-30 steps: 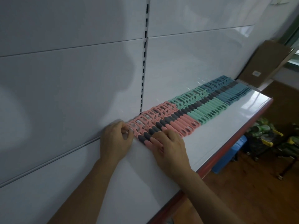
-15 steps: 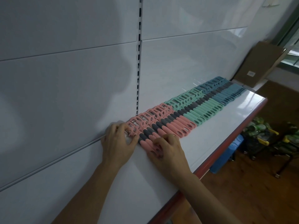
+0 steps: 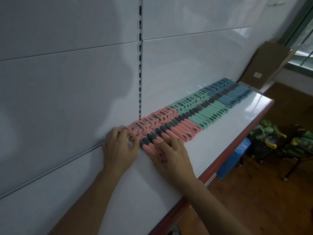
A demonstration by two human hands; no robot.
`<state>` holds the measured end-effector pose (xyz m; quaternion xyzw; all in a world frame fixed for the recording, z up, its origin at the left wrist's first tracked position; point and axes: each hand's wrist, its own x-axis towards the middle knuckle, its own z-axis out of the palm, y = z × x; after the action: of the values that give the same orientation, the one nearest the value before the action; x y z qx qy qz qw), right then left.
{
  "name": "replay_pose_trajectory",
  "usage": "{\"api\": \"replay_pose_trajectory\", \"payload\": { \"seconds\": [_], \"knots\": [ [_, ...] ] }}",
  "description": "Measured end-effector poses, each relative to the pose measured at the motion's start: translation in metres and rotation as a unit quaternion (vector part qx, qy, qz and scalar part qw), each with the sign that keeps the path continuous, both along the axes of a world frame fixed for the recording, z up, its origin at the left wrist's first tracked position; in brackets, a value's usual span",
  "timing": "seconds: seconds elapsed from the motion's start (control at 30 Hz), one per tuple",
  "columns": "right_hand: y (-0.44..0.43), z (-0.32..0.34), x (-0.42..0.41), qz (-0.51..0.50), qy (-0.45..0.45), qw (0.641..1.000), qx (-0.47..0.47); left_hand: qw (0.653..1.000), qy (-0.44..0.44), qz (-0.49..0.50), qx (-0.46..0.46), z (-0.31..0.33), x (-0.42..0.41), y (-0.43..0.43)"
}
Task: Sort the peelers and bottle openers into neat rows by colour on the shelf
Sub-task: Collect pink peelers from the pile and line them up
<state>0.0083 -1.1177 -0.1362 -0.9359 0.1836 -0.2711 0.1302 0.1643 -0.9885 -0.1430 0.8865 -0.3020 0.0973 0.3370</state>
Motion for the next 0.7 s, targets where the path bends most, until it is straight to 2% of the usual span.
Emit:
{"api": "replay_pose_trajectory", "payload": {
  "seconds": [0.07, 0.17, 0.33, 0.5, 0.57, 0.7],
  "knots": [
    [0.001, 0.003, 0.0, -0.004, -0.028, 0.999, 0.029, 1.0, 0.001, -0.001, -0.002, 0.0, 0.0, 0.002],
    [-0.002, 0.005, 0.0, -0.02, -0.023, 0.998, 0.057, 1.0, 0.003, 0.004, -0.013, 0.002, 0.0, 0.004],
    [-0.004, 0.001, -0.001, -0.021, 0.002, 0.999, 0.04, 1.0, -0.023, 0.001, 0.014, 0.004, -0.004, 0.006],
    [-0.006, 0.009, -0.008, -0.014, 0.053, 0.998, 0.019, 1.0, 0.02, 0.01, 0.022, 0.015, -0.017, 0.012],
    [-0.006, 0.018, -0.012, -0.008, 0.09, 0.996, 0.006, 0.998, 0.032, 0.0, 0.05, 0.02, -0.028, 0.021],
    [0.002, 0.045, -0.02, 0.02, 0.092, 0.996, 0.001, 0.988, 0.018, -0.019, 0.153, 0.035, -0.05, 0.061]
  ]
}}
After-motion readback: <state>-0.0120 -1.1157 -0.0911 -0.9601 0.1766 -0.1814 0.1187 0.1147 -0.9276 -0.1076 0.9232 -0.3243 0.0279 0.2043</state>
